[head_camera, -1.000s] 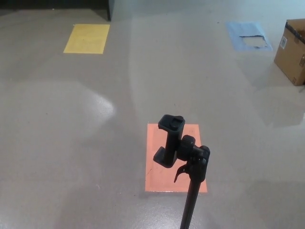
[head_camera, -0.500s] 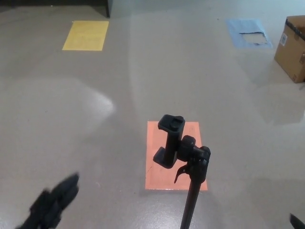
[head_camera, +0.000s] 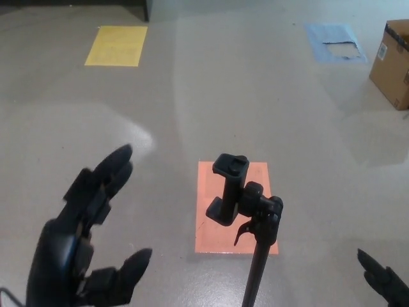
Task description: A phone stand is kept on the floor and the robot uses both its hands to grab it and uses its left hand to extend the phone stand by pulling it upwards
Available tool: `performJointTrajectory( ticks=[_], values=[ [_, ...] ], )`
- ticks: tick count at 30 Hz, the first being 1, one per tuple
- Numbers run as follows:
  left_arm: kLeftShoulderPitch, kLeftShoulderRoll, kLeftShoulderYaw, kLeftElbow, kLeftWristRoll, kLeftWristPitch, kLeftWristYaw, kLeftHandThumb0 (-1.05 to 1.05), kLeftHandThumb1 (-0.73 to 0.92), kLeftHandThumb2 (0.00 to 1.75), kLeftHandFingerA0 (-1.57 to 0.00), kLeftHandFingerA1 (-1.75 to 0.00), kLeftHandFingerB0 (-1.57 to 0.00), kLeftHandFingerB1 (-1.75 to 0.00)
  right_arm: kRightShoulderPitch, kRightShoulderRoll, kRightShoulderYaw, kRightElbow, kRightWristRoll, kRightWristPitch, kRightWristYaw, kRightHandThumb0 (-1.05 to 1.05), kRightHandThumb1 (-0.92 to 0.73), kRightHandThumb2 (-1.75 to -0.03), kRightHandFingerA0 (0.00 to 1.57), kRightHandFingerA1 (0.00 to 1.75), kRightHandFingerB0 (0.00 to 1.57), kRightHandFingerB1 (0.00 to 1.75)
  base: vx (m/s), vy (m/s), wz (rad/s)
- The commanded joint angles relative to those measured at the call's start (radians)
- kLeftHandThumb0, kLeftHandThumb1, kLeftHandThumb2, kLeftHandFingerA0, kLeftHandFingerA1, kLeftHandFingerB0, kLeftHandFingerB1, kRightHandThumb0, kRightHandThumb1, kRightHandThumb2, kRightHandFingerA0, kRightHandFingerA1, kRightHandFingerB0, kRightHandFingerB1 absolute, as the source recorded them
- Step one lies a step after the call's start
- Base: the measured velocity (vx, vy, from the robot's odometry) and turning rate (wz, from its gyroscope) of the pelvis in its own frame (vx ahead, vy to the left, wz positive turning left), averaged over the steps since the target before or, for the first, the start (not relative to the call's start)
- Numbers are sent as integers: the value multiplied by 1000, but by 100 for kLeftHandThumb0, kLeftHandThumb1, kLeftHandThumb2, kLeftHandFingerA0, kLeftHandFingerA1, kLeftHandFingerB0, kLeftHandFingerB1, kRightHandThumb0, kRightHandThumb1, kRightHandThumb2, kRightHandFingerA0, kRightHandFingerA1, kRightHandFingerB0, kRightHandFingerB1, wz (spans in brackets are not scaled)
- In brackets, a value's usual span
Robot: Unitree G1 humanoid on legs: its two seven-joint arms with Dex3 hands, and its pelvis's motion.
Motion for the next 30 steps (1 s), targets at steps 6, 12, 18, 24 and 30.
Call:
performJointTrajectory(
  ticks=[6, 12, 18, 24, 30],
  values=[
    [-156, 20, -137, -82, -75, 475, -76, -95, 55, 105, -11, -8, -10, -6, -97, 57, 71, 20, -89, 107, -18, -92, -57, -102, 7, 34, 7, 12, 0, 0, 0],
    [-213, -23, -143, -2, -146, 542, -74, -93, 53, 103, -9, -5, -9, -9, -126, 72, 91, 28, -106, 133, -21, -92, -57, -101, 7, 32, 7, 12, 0, 0, 0],
    [-265, -147, -109, 70, -261, 587, -14, -98, 61, 104, -11, -3, -11, -6, -144, 96, 128, 18, -153, 183, -23, -93, -57, -103, 6, 34, 4, 10, 0, 0, 0],
    [-323, -213, -69, 150, -256, 607, 24, -95, 61, 104, -10, -13, -9, -6, -165, 127, 195, 23, -207, 192, -26, -90, -55, -101, 4, 48, 5, 16, 0, 0, 0],
    [-358, -230, -36, 209, -284, 641, -2, -98, 64, 105, -12, -5, -11, -3, -158, 163, 263, -14, -257, 258, -18, -95, -57, -100, 6, 47, 5, 16, 0, 0, 0]
  ],
)
